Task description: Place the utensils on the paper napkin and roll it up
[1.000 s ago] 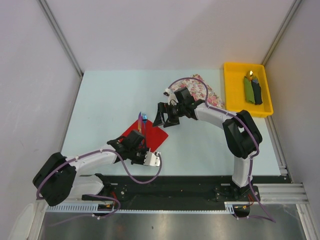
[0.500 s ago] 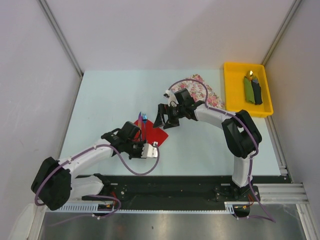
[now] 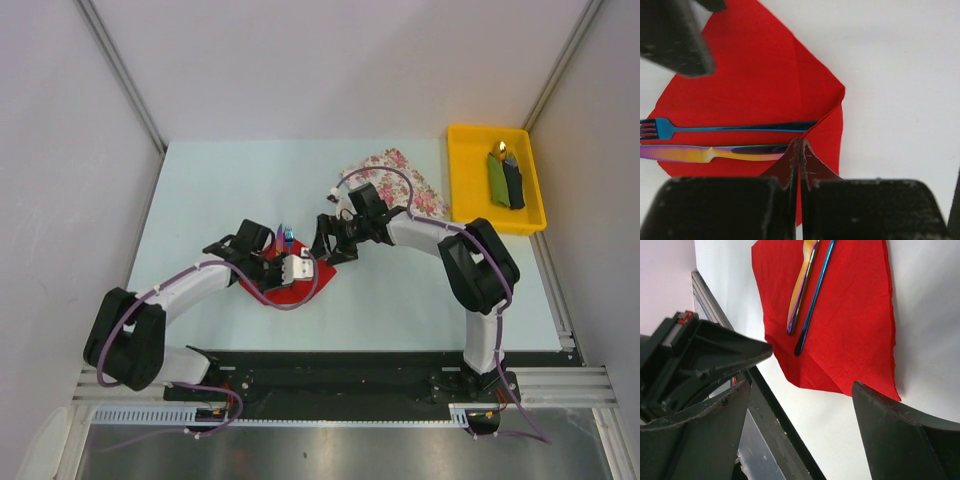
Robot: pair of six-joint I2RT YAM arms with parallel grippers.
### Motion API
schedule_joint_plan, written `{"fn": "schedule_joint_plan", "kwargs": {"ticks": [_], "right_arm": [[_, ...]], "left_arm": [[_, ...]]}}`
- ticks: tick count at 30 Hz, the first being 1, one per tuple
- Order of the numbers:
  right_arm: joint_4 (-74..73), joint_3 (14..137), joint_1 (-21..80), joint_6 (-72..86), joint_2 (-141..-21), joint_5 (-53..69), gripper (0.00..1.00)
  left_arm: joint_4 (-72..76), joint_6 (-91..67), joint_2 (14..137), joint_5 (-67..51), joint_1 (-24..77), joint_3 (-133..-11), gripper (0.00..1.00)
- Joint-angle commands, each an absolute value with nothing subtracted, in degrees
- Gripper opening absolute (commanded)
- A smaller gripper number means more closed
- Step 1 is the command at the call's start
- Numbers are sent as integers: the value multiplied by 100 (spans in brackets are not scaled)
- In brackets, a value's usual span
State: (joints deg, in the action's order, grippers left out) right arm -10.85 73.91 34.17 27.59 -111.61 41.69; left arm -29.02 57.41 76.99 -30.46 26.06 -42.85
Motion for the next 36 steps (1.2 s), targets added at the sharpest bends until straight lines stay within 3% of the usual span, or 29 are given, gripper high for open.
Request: {"fn": "schedule_joint_plan", "kwargs": {"ticks": [1,6,7,10,15,27,36], "right_arm": [[-774,7286,3437,3032,-11294,4447,87],[-537,7085,3445,3313,-11268,4377,78],[-388,7006,3437,3427,-11276,4447,69],[-238,6935,3498,3515,-11346,4535,56],[-54,6882,3656,3708,-11452,4719,44],[738,6776,4008,4482,-11707,4790,42],[914,6961,4219,4702,-12093,4711,22]], "left_arm": [[-2444,5485,7971,-3305,2347,-4596,0],[-2206,5318,8253,-3296,2180,-4702,0],[-2163,5309,8279,-3296,2145,-4711,0],[-2118,5291,8367,-3296,2110,-4746,0],[-2022,5274,8473,-3208,2083,-4737,0],[-1758,5194,8736,-3076,1969,-4720,0],[-1714,5168,8850,-3085,1925,-4685,0]]}}
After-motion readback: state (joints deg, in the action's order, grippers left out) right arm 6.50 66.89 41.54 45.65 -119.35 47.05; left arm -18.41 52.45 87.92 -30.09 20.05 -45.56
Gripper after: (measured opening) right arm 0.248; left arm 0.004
